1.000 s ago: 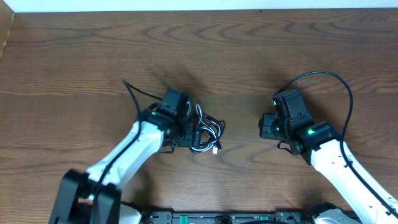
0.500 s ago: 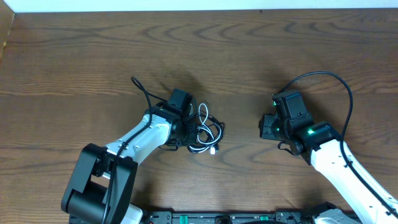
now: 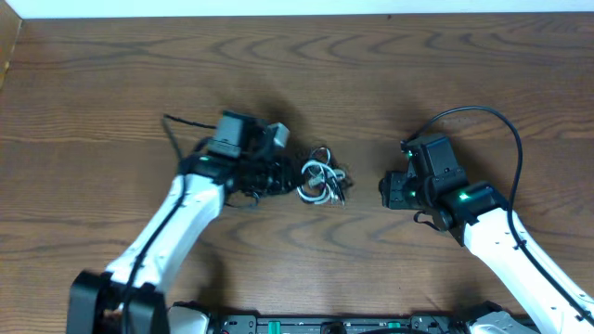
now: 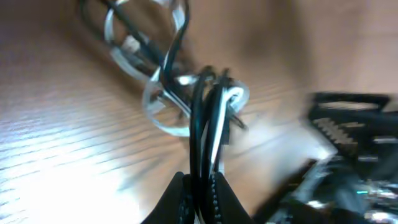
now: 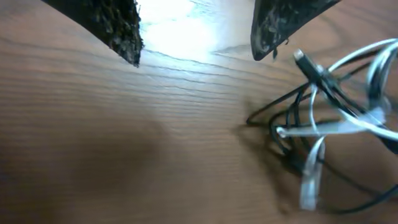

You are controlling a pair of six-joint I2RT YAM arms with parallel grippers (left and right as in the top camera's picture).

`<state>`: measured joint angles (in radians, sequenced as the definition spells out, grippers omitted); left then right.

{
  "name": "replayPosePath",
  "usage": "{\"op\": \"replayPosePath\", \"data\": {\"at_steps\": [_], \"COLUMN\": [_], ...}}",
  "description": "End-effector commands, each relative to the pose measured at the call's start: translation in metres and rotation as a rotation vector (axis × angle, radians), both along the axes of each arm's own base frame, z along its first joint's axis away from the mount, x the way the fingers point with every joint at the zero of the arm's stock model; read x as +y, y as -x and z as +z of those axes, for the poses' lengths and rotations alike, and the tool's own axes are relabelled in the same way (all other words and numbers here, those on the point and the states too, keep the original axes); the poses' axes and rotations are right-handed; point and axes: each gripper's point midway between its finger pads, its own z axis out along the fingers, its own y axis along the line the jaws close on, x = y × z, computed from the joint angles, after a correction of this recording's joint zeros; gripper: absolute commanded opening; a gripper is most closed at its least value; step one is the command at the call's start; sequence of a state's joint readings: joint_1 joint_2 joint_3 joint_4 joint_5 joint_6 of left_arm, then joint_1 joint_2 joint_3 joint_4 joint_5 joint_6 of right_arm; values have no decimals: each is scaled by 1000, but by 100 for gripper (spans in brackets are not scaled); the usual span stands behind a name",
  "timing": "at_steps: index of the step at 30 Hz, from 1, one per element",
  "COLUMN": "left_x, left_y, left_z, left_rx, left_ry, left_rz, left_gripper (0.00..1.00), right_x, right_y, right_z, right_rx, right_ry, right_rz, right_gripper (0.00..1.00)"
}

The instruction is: Untangle cables

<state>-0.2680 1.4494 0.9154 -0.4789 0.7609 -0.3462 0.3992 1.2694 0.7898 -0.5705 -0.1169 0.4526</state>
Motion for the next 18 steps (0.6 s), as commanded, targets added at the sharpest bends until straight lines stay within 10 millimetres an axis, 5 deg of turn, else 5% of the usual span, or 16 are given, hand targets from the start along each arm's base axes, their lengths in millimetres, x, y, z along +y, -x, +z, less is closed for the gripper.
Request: {"op": "replayPosePath", "data": {"at_steps": [1, 5, 10, 18], "left_x": [-10, -18, -34, -50], "left_y": [3, 5, 11, 25], "left_z": [29, 43, 77, 79], "left_rx": [39, 60, -1, -70], "left_ry": [168, 254, 433, 433], "left_rz": [-17, -36, -163, -270], "left_gripper": [7, 8, 7, 7], "right_x": [30, 64, 67, 69], "right_y": [7, 13, 7, -13], "right_z": [10, 34, 39, 52], "right_rx": [-13, -70, -108, -254], "right_ry": [-121, -288, -296, -254], "right_rz": [174, 358, 362, 409], "right_gripper": [54, 58, 60, 59]}}
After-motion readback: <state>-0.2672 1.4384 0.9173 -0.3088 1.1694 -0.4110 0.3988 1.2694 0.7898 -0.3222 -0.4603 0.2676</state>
